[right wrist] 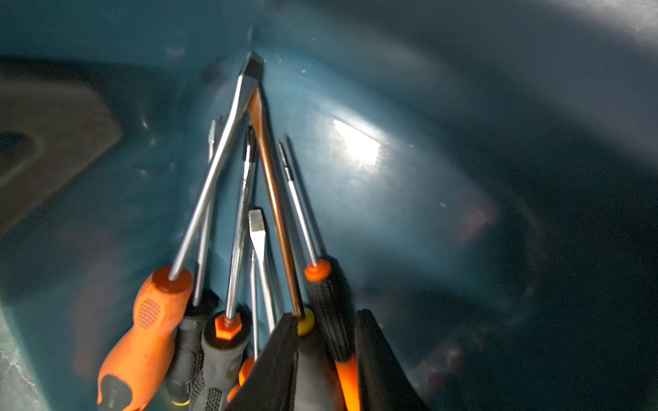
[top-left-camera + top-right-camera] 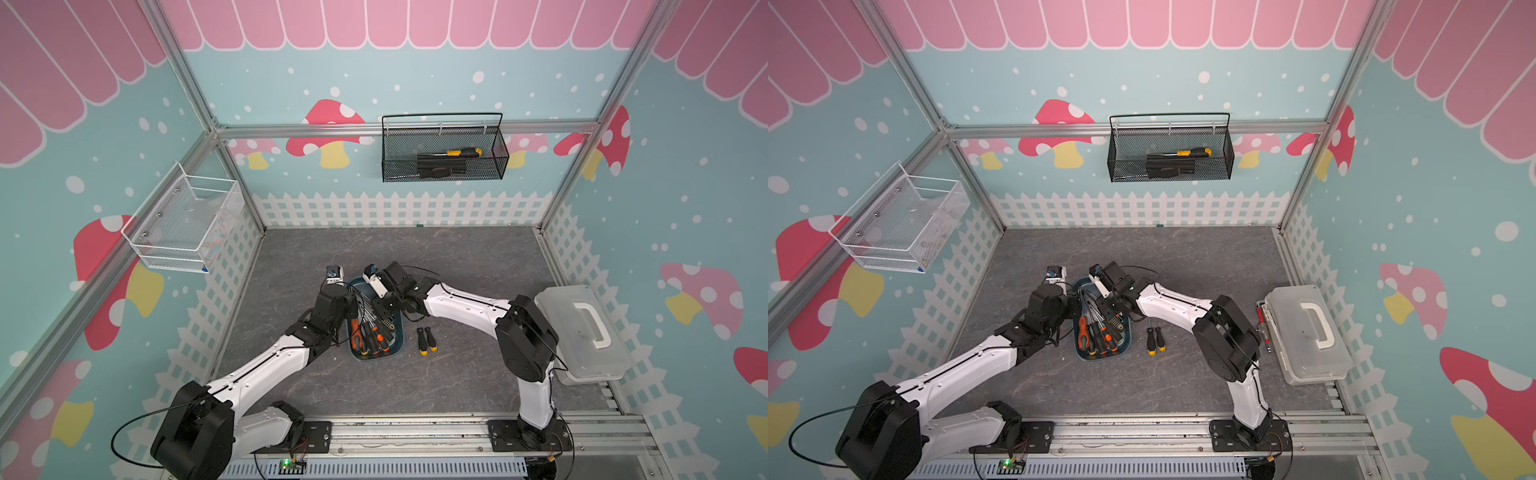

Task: Take out the screwdriver from the storage box
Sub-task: Pick up the screwdriver from the storage box.

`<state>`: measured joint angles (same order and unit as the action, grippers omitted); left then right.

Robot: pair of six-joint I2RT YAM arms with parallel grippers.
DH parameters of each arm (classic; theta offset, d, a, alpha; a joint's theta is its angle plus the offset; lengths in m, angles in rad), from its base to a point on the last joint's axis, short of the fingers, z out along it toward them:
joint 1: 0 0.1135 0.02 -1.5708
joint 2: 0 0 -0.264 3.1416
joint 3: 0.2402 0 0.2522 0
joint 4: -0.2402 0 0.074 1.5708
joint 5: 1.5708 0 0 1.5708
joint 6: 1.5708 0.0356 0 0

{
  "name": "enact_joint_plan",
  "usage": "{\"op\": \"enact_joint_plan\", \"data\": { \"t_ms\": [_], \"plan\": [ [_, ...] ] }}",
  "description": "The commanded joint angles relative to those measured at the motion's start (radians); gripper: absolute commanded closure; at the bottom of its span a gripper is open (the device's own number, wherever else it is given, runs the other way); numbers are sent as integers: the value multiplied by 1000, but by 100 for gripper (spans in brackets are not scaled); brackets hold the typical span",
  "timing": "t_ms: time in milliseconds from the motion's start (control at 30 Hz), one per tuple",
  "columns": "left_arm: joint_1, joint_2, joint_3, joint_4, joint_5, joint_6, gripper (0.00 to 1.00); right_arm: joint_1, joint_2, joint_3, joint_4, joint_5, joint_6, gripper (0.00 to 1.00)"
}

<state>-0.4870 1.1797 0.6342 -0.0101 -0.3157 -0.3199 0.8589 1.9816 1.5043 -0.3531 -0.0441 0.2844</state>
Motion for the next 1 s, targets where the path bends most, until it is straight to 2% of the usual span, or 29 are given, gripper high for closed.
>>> {"op": "enact_joint_plan", "data": {
  "t_ms": [0, 533, 967],
  "plan": [
    [-2, -23, 6, 22, 20, -14, 100, -1, 34, 25, -45, 31, -21, 70],
    [-4, -35, 12, 9, 16, -5, 100, -3, 119, 76, -138, 163, 22, 76],
    [-4, -43, 12, 4, 12, 2, 100, -26, 127, 23, -99, 142, 73, 80]
  ]
}}
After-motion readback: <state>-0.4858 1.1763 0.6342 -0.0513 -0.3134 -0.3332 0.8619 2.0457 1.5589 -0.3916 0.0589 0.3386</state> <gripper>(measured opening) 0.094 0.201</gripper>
